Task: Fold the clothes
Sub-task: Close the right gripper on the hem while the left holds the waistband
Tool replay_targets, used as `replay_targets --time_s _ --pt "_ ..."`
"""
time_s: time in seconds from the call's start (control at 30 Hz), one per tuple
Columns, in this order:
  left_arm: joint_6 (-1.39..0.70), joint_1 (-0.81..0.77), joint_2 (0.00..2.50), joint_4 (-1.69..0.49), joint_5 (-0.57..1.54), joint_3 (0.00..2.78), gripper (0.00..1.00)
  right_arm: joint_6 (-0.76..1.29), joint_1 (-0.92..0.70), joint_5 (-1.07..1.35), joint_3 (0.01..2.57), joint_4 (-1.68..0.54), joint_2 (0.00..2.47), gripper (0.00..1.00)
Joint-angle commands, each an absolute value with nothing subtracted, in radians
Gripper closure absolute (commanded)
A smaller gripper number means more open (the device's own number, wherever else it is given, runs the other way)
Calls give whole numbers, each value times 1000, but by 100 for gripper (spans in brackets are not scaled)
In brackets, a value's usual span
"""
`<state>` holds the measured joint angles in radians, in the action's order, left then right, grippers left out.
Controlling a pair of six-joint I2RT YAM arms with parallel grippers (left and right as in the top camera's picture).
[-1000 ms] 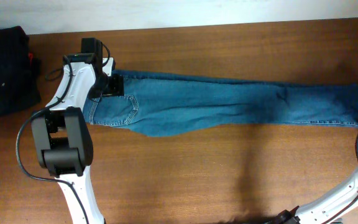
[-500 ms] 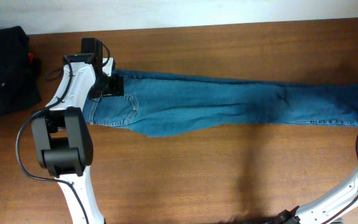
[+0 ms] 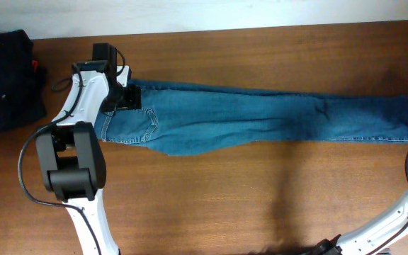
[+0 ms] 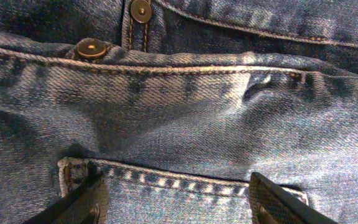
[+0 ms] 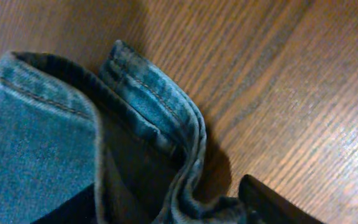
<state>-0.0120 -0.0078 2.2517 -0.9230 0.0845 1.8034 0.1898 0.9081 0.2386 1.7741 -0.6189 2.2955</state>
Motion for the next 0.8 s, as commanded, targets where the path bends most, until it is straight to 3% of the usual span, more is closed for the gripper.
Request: replay_targets --time_s 0.0,0.17,0.33,0.77 --pt "-8 9 2259 -931 37 1800 28 154 884 258 1763 -612 2314 40" --pt "-8 9 2259 -931 37 1800 28 127 866 259 1763 -611 2314 54" --pt "-7 9 2259 -931 37 1800 28 128 865 260 1764 -615 2314 96" --pt "-8 9 2255 -946 65 1877 29 -82 864 356 1838 -748 2201 96"
